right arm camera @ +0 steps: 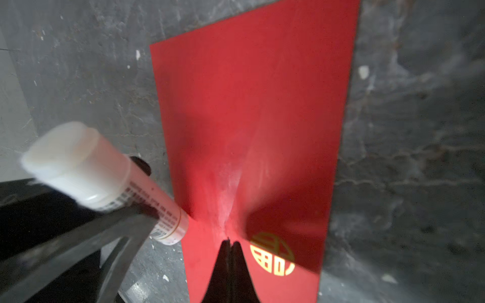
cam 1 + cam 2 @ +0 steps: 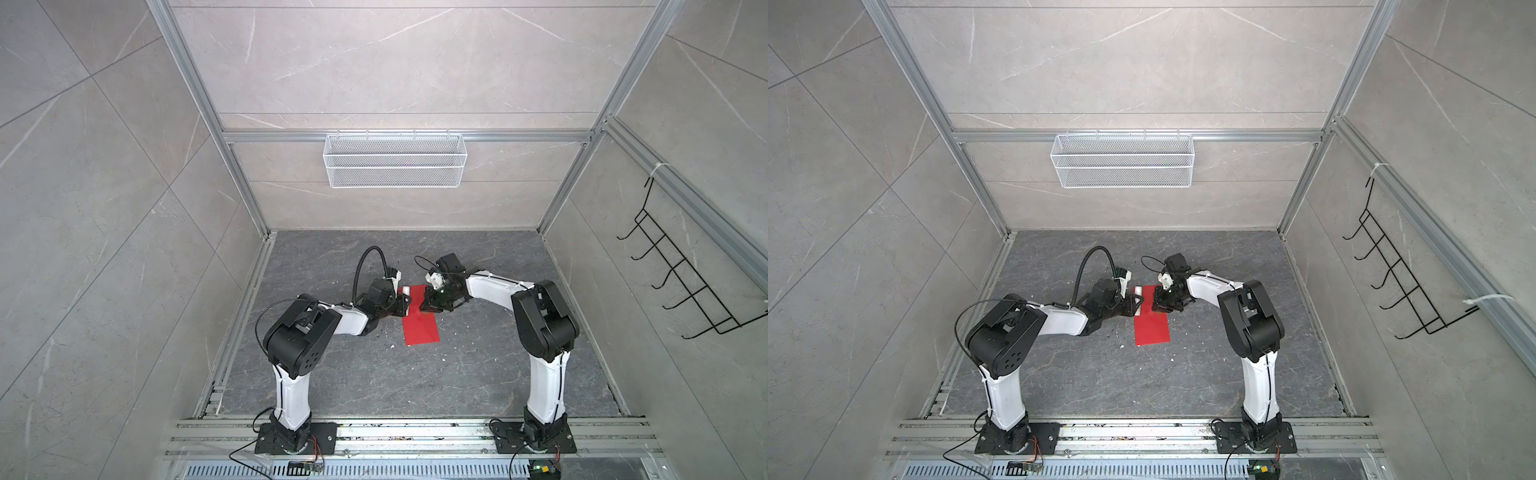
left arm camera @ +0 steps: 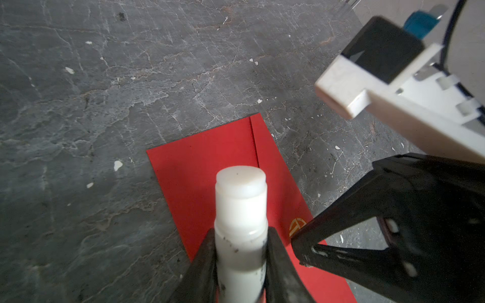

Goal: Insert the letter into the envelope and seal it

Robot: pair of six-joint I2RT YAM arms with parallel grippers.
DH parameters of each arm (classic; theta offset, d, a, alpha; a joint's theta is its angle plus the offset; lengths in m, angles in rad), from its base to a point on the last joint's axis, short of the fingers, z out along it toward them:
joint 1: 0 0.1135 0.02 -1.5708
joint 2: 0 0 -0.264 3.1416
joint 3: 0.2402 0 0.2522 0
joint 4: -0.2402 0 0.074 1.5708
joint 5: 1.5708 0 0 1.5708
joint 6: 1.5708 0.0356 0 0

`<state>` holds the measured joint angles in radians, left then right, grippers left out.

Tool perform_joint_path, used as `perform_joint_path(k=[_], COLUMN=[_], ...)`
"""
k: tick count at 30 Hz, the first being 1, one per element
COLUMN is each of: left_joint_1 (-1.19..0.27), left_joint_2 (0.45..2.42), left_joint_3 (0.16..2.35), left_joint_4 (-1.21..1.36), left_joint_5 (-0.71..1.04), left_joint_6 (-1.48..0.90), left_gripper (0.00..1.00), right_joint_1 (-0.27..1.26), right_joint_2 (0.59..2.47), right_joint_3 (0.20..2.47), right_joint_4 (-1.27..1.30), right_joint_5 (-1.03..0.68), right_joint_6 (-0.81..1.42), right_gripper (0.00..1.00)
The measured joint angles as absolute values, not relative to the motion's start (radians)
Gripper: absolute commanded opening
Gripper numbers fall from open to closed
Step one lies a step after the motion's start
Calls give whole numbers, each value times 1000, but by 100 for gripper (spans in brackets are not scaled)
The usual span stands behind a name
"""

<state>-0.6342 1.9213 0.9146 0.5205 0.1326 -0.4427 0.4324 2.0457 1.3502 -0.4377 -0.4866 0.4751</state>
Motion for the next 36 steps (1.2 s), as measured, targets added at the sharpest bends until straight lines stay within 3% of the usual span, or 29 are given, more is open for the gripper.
perform_joint_path(k=[36], left_joint_1=[-634], left_joint_2=[1921], left_joint_3=[920], left_joint_4=[509], left_joint_5=[134], left_joint_6=[-443], left_gripper=[0], right_joint_1=[384], right_joint_2=[2150], right_joint_3=[1485], right_joint_4=[-440], right_joint_5=[-464], right_joint_6=[480], right_gripper=[0])
